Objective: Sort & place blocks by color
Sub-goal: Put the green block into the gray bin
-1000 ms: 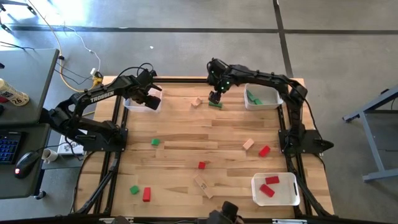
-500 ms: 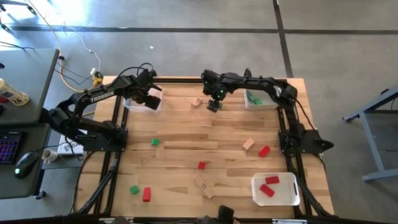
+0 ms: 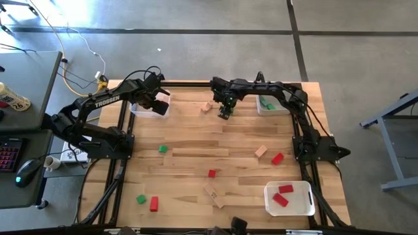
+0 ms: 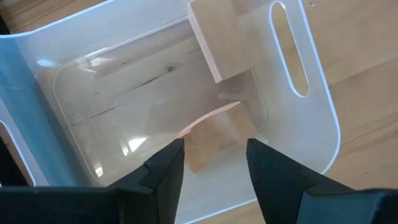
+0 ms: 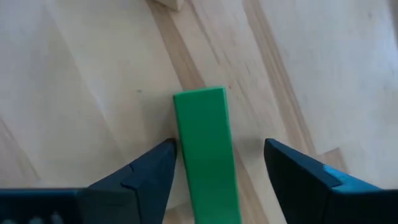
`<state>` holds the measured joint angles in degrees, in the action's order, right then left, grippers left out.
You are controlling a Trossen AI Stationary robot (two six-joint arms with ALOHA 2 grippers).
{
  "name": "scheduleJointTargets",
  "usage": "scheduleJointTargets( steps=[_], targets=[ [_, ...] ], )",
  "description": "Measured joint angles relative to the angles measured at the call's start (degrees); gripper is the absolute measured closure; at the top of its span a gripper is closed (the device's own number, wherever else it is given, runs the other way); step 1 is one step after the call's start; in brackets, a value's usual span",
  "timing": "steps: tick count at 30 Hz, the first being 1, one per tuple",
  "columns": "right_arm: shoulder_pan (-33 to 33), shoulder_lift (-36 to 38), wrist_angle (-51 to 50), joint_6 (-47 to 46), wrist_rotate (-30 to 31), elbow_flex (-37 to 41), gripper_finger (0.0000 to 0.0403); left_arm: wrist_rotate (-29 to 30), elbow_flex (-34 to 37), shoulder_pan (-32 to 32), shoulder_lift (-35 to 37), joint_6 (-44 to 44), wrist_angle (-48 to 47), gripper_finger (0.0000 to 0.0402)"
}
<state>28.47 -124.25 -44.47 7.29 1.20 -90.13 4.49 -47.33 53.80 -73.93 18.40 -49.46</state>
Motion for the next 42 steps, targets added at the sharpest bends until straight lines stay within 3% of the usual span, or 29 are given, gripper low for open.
scheduleJointTargets(
  steps=[3, 8, 19, 35, 42],
  targets=[
    [-0.04, -0.12, -0.66, -0.77, -0.61, 0.02, 0.0217, 0.0, 0.0, 0.0, 0.0, 0.02, 0.01, 0.024],
    [0.0, -0.13, -2.78, -3.53, -1.37, 0.02, 0.0329, -0.01, 0.0, 0.0, 0.0, -0.42, 0.01, 0.024],
    [0.04, 4.8, -11.16, -6.04, -0.15, 0.58, 0.0332, 0.29, 0.0, 0.02, 0.0, -1.03, 0.03, 0.0241],
    [2.05, 21.16, -20.8, -9.45, 15.03, 0.67, 0.0332, 0.44, 0.02, -0.59, 0.0, -1.03, 0.01, 0.0241],
    [6.74, 33.98, -17.05, -14.28, 19.77, 14.07, 0.0332, 0.44, 0.02, -0.76, 0.0, -1.03, -0.01, 0.0241]
  ],
)
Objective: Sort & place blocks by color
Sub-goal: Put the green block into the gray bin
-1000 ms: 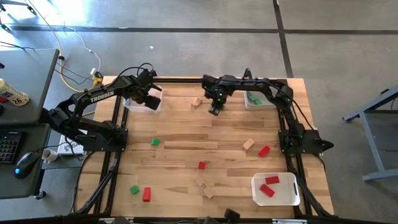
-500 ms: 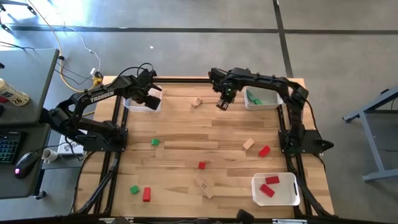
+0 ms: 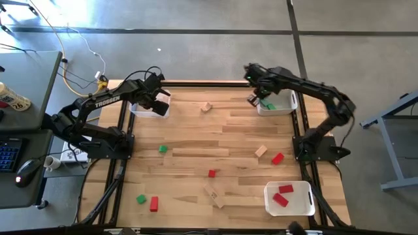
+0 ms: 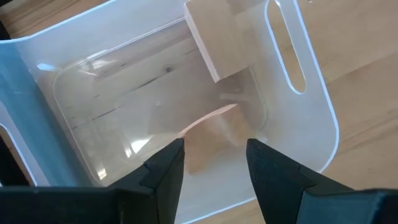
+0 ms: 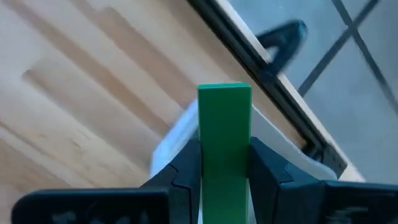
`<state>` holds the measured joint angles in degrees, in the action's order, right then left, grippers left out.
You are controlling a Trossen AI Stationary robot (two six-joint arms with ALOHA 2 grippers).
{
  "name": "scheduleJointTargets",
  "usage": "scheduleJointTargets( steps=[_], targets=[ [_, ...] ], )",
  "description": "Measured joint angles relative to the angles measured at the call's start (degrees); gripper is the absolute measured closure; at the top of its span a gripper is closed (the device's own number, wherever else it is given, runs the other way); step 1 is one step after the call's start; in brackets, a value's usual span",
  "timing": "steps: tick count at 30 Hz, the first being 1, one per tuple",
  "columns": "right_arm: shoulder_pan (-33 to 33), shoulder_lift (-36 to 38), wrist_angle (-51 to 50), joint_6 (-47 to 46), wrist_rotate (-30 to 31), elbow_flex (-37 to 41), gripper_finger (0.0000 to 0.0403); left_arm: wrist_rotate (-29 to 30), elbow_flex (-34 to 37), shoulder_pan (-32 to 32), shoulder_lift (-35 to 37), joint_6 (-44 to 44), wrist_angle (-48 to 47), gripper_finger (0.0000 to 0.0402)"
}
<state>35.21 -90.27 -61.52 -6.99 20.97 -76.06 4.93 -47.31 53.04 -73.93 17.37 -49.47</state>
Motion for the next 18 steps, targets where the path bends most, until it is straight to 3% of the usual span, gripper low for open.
scheduleJointTargets(
  steps=[9, 18],
  targets=[
    [8.29, 15.76, 14.54, -6.31, -3.52, 18.71, 0.0332, 0.04, 0.0, 0.0, 0.0, 0.02, 0.02, 0.0241],
    [12.78, 18.76, 26.15, -10.31, -6.91, 29.82, 0.0332, 0.22, 0.0, 0.0, 0.0, 0.52, 0.04, 0.0241]
  ],
)
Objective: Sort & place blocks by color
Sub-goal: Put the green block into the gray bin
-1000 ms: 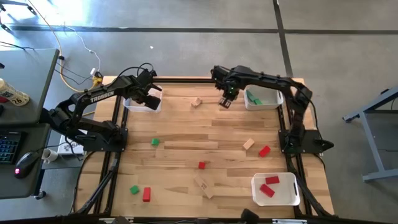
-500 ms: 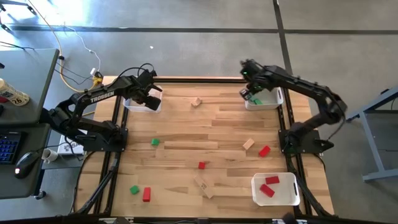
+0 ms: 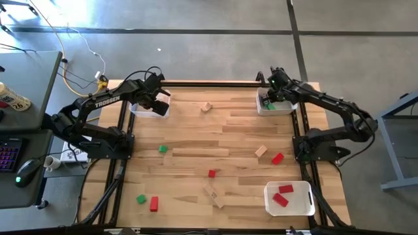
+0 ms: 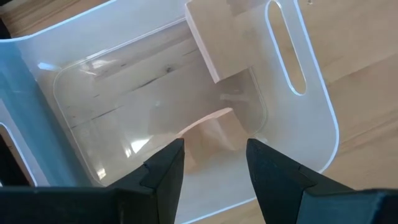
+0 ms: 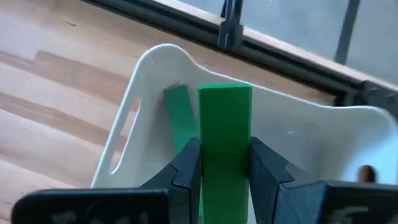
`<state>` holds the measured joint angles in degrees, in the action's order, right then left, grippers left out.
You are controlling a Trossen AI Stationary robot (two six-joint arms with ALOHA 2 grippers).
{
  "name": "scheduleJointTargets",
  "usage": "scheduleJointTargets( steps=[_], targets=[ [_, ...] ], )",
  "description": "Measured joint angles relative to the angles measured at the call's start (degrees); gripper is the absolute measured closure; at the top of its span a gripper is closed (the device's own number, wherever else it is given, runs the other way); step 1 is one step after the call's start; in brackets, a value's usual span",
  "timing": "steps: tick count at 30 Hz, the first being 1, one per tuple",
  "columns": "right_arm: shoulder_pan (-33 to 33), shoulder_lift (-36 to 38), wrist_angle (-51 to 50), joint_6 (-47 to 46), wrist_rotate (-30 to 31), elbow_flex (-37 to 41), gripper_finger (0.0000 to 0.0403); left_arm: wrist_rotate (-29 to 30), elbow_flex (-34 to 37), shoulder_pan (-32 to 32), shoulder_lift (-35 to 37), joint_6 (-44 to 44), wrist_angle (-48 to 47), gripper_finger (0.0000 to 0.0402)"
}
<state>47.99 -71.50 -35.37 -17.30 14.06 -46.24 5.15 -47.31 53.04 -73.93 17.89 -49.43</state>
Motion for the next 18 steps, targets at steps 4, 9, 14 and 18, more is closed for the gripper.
scheduleJointTargets(
  steps=[4, 9, 14, 18],
  targets=[
    [1.5, 0.0, 2.23, -2.28, -2.39, 3.2, 0.0332, -0.02, 0.0, 0.0, 0.0, 0.0, 0.01, 0.0241],
    [2.7, 0.0, 1.91, -2.4, -3.16, 5.29, 0.0332, -0.02, -0.13, 0.0, 0.0, -0.02, -0.09, 0.0241],
    [4.19, 0.0, 2.0, -4.32, -3.22, 6.01, 0.0332, -0.02, -3.28, 0.0, -0.02, 0.02, -0.13, 0.0241],
    [5.21, 0.0, 2.23, -4.8, -3.71, 6.01, 0.033, -0.02, -6.69, -0.41, -0.02, 0.63, -0.02, 0.0241]
  ],
)
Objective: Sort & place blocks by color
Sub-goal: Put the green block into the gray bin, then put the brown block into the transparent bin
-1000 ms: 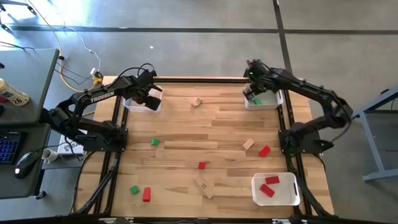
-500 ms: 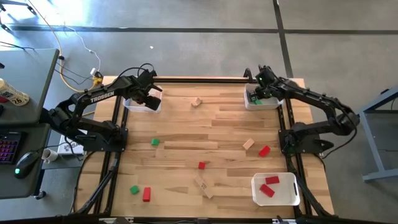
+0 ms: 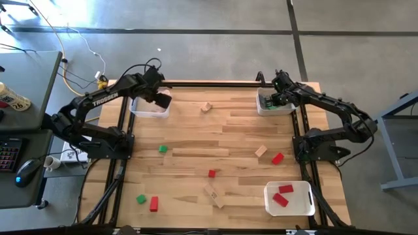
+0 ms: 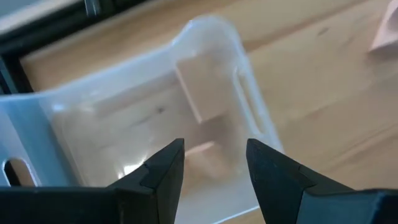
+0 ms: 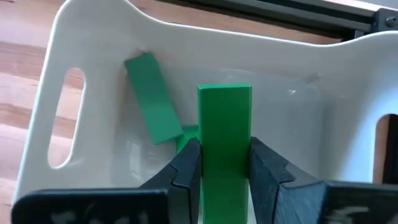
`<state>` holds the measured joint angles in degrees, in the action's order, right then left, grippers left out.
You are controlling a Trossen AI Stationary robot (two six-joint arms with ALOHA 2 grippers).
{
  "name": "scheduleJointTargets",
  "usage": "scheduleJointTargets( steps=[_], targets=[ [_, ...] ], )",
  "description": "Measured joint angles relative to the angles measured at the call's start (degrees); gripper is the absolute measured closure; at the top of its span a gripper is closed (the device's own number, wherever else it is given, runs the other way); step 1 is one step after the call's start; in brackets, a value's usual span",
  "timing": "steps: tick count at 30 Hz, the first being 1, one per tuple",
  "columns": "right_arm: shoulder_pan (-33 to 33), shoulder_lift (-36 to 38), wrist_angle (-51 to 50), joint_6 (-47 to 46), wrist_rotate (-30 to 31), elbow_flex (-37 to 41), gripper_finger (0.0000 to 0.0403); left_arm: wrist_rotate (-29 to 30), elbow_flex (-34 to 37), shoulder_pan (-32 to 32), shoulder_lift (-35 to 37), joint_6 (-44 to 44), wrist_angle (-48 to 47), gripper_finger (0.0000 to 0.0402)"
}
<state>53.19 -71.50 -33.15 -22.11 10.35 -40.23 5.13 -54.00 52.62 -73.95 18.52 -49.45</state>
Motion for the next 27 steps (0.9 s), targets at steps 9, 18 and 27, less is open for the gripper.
scheduleJointTargets(
  steps=[9, 18, 27],
  targets=[
    [0.35, 0.0, 0.02, 0.04, -2.36, 0.0, 0.0259, -1.88, -2.38, -5.17, 0.02, 4.56, 12.77, 0.0241],
    [0.35, 0.0, -0.24, 0.34, -5.07, -2.02, 0.0198, -4.69, -2.41, -11.25, 0.02, 4.59, 29.27, 0.0241],
    [0.31, 0.0, -2.61, 2.05, -6.62, -8.89, 0.0194, -2.18, -2.41, -14.59, -0.03, 2.63, 39.14, 0.0241]
  ],
)
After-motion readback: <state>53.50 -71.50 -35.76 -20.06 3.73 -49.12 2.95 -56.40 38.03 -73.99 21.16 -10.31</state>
